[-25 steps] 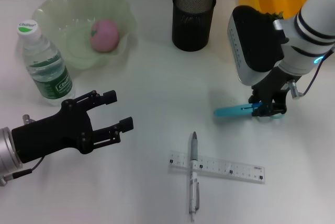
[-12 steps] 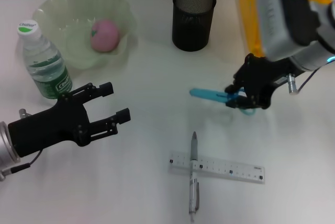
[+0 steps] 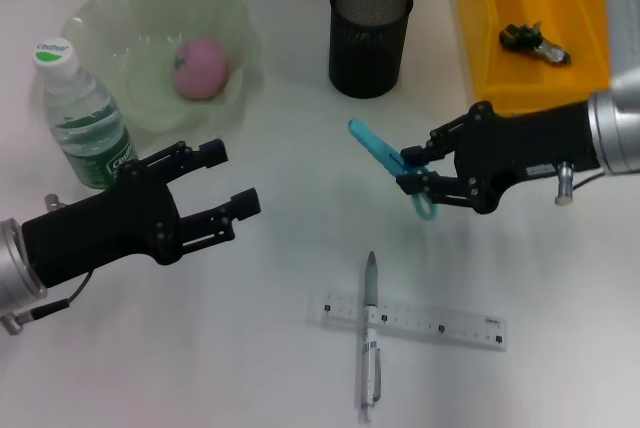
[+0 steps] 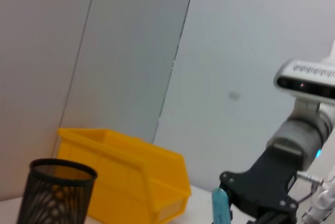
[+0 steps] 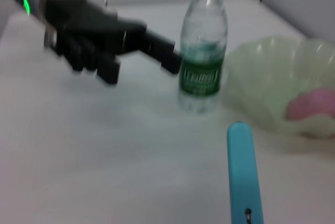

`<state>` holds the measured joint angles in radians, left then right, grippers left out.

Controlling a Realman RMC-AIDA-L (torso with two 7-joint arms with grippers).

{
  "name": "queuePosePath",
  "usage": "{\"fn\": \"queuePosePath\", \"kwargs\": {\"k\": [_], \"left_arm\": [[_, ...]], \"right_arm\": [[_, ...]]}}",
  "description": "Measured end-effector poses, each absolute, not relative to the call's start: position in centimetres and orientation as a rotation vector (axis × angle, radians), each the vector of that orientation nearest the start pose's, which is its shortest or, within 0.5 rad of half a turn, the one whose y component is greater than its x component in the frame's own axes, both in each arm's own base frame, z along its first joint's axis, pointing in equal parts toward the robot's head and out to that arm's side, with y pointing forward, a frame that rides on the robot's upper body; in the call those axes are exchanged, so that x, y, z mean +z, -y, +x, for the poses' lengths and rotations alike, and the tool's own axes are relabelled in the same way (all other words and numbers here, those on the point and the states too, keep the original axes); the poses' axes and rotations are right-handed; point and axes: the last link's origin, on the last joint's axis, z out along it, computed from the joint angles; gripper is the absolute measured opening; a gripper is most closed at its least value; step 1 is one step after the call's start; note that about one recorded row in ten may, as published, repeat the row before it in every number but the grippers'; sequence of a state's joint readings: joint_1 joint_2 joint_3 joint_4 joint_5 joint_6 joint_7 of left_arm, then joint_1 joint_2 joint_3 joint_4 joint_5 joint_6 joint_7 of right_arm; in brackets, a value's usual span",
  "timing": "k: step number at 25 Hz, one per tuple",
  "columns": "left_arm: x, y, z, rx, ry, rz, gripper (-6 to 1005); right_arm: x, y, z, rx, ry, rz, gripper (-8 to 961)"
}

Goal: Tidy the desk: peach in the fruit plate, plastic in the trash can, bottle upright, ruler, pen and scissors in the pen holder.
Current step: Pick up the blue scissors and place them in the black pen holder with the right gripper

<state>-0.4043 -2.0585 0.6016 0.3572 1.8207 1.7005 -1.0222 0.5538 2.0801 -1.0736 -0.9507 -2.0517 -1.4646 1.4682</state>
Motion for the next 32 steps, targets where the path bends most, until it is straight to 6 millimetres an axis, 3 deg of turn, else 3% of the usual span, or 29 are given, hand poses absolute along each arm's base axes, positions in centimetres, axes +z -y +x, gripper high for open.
{"fn": "queuePosePath", "kwargs": {"k": [11, 16, 32], "left_arm": [[-2.0, -27.1, -27.6, -1.159, 0.593, -2.572, 805], [-2.1, -27.1, -27.4, -1.17, 0.591, -2.583, 805], [-2.2, -26.9, -27.3, -1.179, 0.575, -2.6, 805]], "right_arm": [[-2.8, -32.7, 24.3, 0.717, -0.299, -2.769, 238], [-3.5, -31.8, 25.0, 0.842, -0.309, -2.682, 238], [-4.5, -30.4, 25.8, 0.939, -0.408, -2.624, 238]]}}
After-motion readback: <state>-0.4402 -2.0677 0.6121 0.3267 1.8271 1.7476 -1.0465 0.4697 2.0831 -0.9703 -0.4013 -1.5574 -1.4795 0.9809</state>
